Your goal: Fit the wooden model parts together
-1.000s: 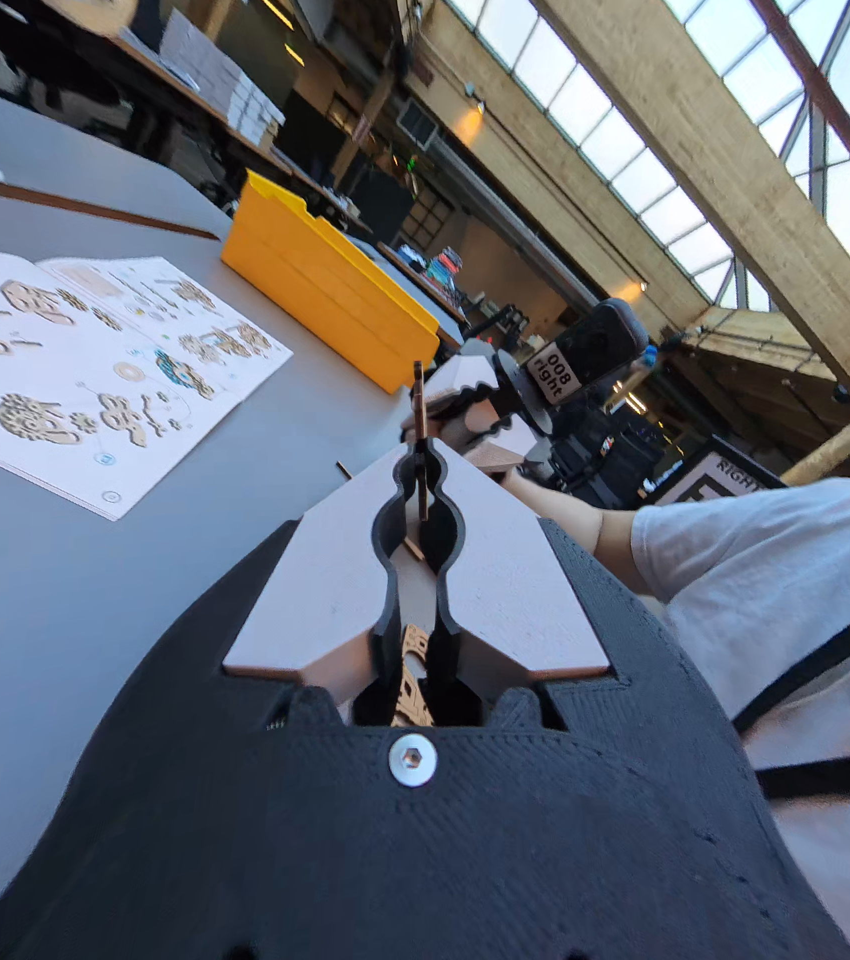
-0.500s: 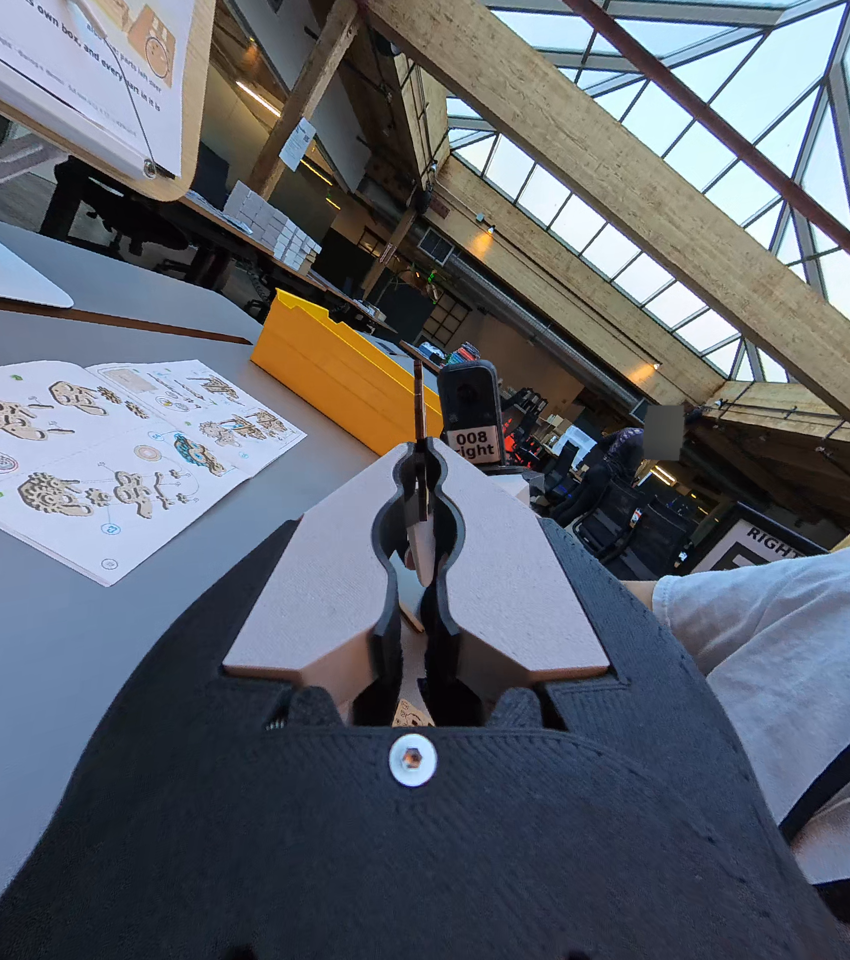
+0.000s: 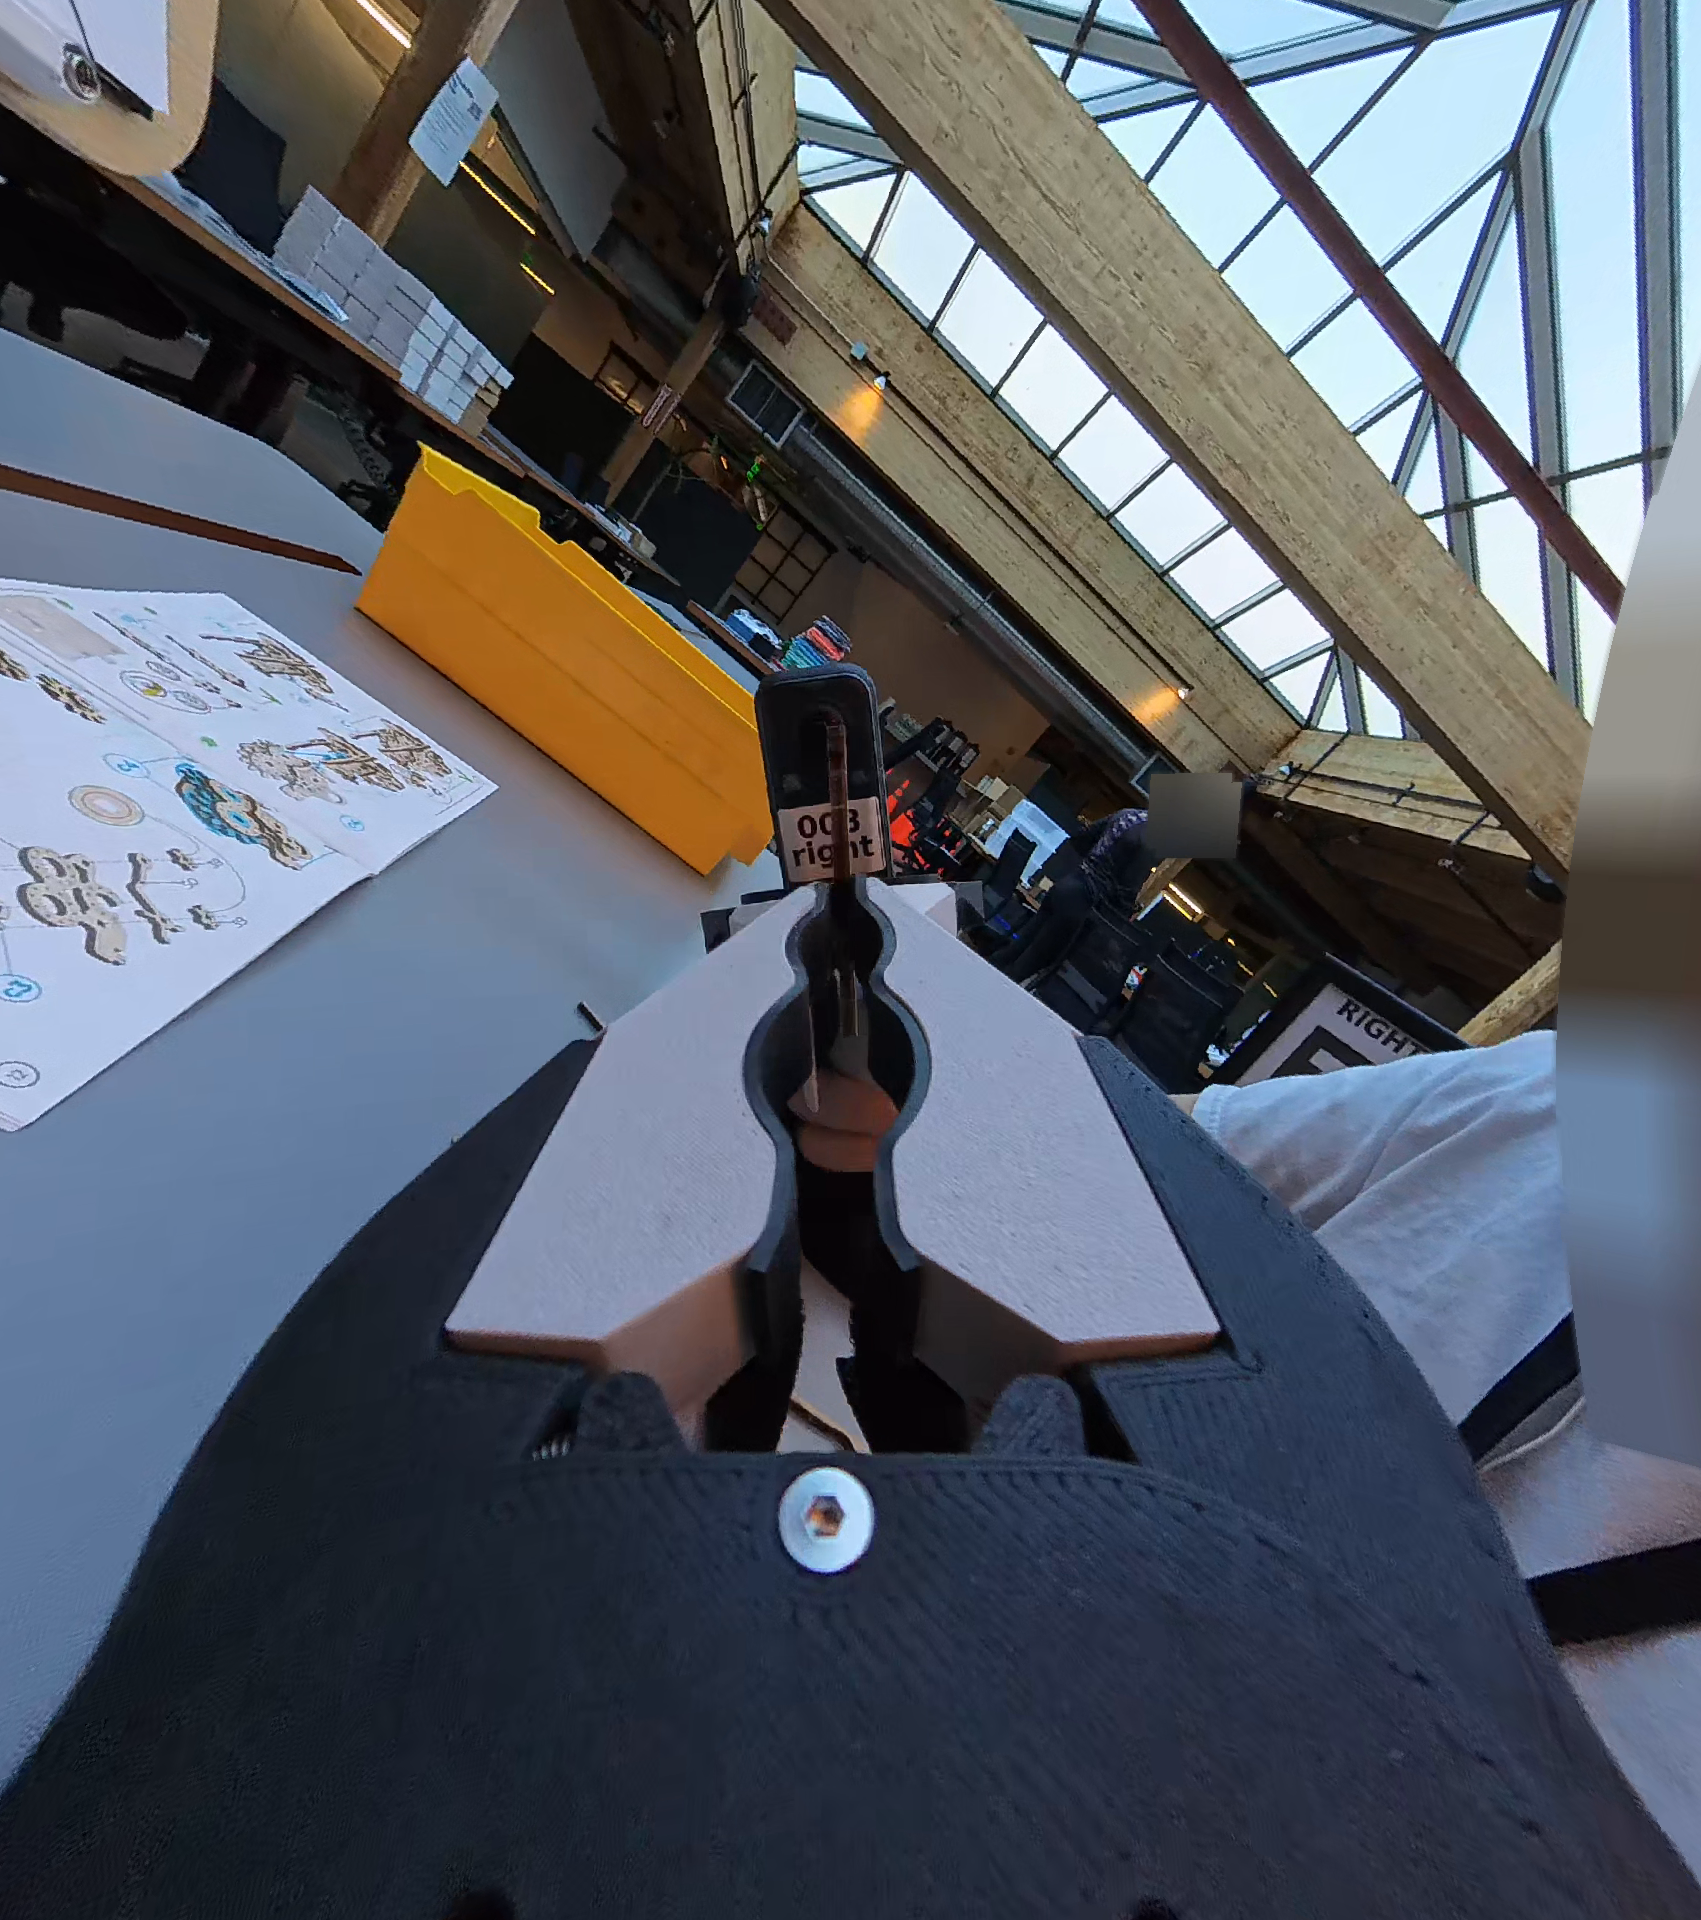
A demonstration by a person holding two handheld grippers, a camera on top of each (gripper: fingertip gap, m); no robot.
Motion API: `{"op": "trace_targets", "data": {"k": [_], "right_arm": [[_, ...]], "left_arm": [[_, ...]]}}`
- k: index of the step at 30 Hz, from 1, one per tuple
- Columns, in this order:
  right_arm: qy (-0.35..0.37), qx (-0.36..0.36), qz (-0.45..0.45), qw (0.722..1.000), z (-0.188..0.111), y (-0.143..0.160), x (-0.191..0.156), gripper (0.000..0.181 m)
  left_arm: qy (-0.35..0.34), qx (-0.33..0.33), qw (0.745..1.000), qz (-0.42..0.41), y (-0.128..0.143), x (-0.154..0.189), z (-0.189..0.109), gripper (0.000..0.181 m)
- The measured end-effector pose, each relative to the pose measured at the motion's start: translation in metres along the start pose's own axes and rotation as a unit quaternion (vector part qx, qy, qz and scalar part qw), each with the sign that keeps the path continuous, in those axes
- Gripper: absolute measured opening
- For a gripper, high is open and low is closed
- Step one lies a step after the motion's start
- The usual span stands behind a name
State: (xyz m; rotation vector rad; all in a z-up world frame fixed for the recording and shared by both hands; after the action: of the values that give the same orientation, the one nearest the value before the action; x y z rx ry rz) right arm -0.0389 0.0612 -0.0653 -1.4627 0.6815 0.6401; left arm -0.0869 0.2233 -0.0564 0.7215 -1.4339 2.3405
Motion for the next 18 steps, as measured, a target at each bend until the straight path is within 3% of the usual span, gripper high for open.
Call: {"op": "trace_targets", "data": {"k": [5, 9, 13, 18], "right_arm": [[-0.008, -0.008, -0.013, 1.000, 0.000, 0.000, -0.001, 0.000], [-0.024, -0.063, -0.035, 0.997, 0.001, 0.000, -0.004, 0.000], [0.009, -0.101, -0.096, 0.990, -0.001, -0.003, 0.000, 0.000], [0.038, -0.137, -0.126, 0.982, -0.003, -0.003, 0.005, 0.001]], "left_arm": [[0.007, -0.018, 1.000, 0.004, -0.001, 0.002, -0.002, 0.000], [0.010, -0.062, 0.997, 0.039, -0.009, 0.010, -0.006, 0.002], [-0.014, -0.094, 0.991, 0.099, -0.023, 0.018, -0.017, 0.013], [-0.015, -0.156, 0.984, 0.082, -0.015, 0.014, -0.012, 0.029]]}}
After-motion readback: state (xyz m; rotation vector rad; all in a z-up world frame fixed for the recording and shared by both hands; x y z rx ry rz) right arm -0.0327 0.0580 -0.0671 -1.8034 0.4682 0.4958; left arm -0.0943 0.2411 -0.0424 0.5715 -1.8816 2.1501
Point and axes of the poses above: each gripper's, where its closed fingertips meet, z out along the fingers, y out of its underside, x = y × z across the jaws, the point moved 9 cm from there along -z, back along the fingers, and after that the axes turned 15 degrees about y, right-handed, at the moved point
